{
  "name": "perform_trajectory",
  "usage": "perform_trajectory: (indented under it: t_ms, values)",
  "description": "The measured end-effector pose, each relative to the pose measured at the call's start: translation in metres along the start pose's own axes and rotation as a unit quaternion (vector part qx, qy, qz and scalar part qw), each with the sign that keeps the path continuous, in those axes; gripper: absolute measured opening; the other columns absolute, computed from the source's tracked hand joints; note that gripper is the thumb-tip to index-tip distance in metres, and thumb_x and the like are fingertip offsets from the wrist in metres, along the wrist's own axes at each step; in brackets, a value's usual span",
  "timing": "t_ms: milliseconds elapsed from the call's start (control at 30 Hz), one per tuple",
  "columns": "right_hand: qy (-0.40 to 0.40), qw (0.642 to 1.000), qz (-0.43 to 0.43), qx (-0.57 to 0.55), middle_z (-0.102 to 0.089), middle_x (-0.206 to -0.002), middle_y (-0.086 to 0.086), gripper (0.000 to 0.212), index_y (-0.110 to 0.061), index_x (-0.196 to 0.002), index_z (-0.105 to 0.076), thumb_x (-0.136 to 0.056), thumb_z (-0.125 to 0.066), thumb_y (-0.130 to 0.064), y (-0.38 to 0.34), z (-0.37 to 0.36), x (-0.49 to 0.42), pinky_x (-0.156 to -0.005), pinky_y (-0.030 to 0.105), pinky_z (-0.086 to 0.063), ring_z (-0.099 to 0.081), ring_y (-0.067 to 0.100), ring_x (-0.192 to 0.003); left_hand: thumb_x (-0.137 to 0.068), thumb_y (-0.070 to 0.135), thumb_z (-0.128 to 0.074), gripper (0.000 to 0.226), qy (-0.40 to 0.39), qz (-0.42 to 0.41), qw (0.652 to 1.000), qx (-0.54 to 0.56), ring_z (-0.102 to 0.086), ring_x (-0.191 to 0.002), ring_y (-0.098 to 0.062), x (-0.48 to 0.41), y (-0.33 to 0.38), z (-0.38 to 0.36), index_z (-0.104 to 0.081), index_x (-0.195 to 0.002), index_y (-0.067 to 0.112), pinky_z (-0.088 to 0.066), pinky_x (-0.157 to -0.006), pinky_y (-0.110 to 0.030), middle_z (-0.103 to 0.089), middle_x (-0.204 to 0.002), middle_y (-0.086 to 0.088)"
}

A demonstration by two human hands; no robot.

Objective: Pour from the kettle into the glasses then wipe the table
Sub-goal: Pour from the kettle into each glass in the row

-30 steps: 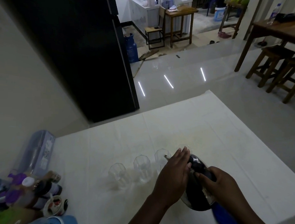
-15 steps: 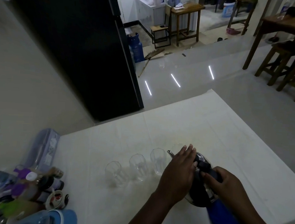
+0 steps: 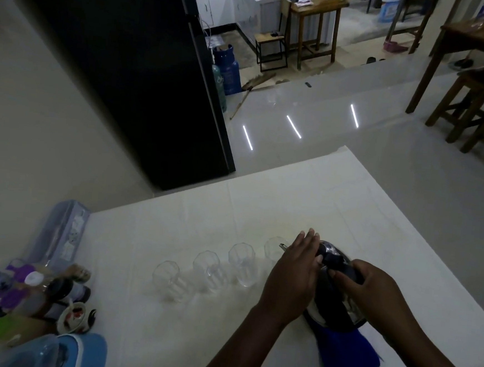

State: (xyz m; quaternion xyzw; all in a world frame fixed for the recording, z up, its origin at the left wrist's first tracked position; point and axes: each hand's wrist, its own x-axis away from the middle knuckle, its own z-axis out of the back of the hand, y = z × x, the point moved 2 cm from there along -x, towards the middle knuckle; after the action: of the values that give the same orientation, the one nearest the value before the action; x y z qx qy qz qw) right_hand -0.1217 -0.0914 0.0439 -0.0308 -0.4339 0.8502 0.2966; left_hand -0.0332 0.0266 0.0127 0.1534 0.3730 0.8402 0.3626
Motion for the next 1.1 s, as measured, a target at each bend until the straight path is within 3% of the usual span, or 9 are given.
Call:
perform_trajectory:
  t_ms: [300,500,733,867,1100]
  values:
    - [-0.029,0.999,0.016,0.04,-0.059,-0.07,-0.012,0.006,-0.029,-0.08,-0.058,-0.082,-0.062,-0.032,0.002,0.013,-0.018,-0.058,0.023,-0.044,-0.056,0.004,-0.068,-0.091,0.055,-0.01,0.068,0.004,0.022,1.0,0.02,-0.006,-0.143,0.001,-0.009,0.001,-0.009,-0.019,-0.149,0.021,-0.015,-0.117,-0.024,-0.018,-0.157,0.008]
    - [-0.038,0.996,0.044,0.067,-0.049,-0.065,-0.022,0.03,-0.048,-0.07,-0.04,-0.082,-0.062,-0.033,-0.007,0.017,-0.022,-0.053,0.015,-0.032,-0.047,-0.005,-0.063,-0.091,0.057,-0.01,0.068,0.012,0.028,0.999,0.027,-0.008,-0.142,0.004,-0.011,-0.003,-0.01,-0.019,-0.149,0.023,-0.017,-0.117,-0.026,-0.018,-0.156,0.011]
    - [-0.04,0.994,0.04,0.089,-0.049,-0.067,-0.02,0.008,-0.032,-0.085,-0.053,-0.084,-0.061,-0.033,-0.006,0.018,-0.026,-0.054,0.015,-0.033,-0.048,-0.003,-0.064,-0.094,0.053,-0.013,0.063,0.016,0.022,0.999,0.025,-0.009,-0.141,0.004,-0.012,-0.003,-0.008,-0.02,-0.149,0.022,-0.018,-0.116,-0.025,-0.019,-0.156,0.011]
    - [-0.03,0.993,0.032,0.107,-0.054,-0.073,-0.013,0.017,-0.023,-0.097,-0.062,-0.084,-0.06,-0.034,-0.006,0.016,-0.027,-0.054,0.014,-0.033,-0.049,0.002,-0.065,-0.094,0.053,-0.013,0.062,0.013,0.021,0.999,0.022,-0.009,-0.142,0.004,-0.011,-0.005,-0.008,-0.019,-0.149,0.023,-0.019,-0.117,-0.027,-0.018,-0.156,0.01]
    - [-0.024,0.993,0.031,0.113,-0.046,-0.067,-0.023,0.019,-0.022,-0.1,-0.064,-0.084,-0.061,-0.033,-0.005,0.019,-0.026,-0.053,0.013,-0.029,-0.044,-0.006,-0.062,-0.093,0.054,-0.013,0.065,0.008,0.021,0.999,0.036,-0.009,-0.142,0.003,-0.01,-0.001,-0.007,-0.02,-0.149,0.022,-0.018,-0.116,-0.026,-0.019,-0.156,0.01]
